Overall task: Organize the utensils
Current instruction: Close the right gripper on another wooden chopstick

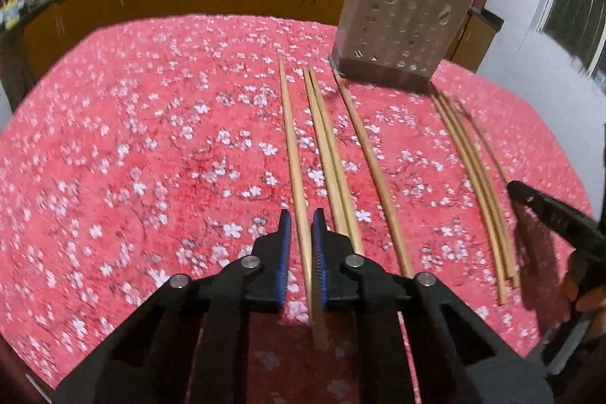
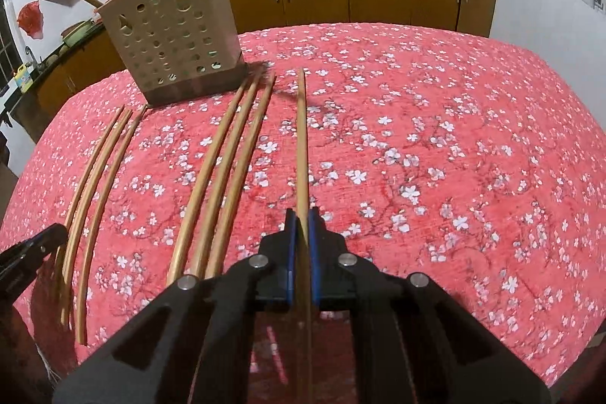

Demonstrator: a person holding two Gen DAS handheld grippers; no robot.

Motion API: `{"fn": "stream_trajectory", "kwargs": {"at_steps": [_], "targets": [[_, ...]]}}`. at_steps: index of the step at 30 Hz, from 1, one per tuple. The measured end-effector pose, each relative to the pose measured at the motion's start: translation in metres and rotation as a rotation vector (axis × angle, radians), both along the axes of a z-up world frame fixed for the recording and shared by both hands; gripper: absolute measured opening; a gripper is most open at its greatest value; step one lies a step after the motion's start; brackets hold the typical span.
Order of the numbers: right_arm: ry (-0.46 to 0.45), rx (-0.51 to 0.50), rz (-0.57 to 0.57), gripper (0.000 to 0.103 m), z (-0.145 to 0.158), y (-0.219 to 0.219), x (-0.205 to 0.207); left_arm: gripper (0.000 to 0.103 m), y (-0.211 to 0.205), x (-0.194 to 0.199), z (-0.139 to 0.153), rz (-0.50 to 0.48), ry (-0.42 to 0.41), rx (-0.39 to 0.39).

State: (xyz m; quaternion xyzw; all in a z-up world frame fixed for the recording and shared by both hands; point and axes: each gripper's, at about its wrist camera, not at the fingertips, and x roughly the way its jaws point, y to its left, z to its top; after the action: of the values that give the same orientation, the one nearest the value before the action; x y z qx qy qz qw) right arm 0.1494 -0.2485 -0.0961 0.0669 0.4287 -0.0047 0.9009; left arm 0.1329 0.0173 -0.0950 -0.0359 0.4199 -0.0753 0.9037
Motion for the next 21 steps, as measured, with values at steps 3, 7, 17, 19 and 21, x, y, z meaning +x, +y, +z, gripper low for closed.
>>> {"fn": "stream_trajectory", "kwargs": {"at_steps": [3,7,17,19,21], "targets": [[0.003,0.000,0.007,0.009,0.000,0.002,-0.002,0.008,-0.001,0.007,0.000,0.005,0.002,0.026],[0.003,-0.020,0.013,0.008,0.000,0.005,0.001,0.007,0.004,0.022,0.000,0.021,0.003,0.063],[-0.009,-0.007,-0.044,0.008,-0.001,-0.017,0.034,0.008,0.039,0.058,0.000,0.106,0.015,0.007],[-0.009,-0.003,-0.045,0.008,-0.002,-0.018,0.035,0.008,0.039,0.058,-0.001,0.109,0.008,0.000],[-0.009,-0.005,-0.045,0.008,-0.002,-0.017,0.036,0.008,0.040,0.058,-0.001,0.113,0.008,-0.010]]}}
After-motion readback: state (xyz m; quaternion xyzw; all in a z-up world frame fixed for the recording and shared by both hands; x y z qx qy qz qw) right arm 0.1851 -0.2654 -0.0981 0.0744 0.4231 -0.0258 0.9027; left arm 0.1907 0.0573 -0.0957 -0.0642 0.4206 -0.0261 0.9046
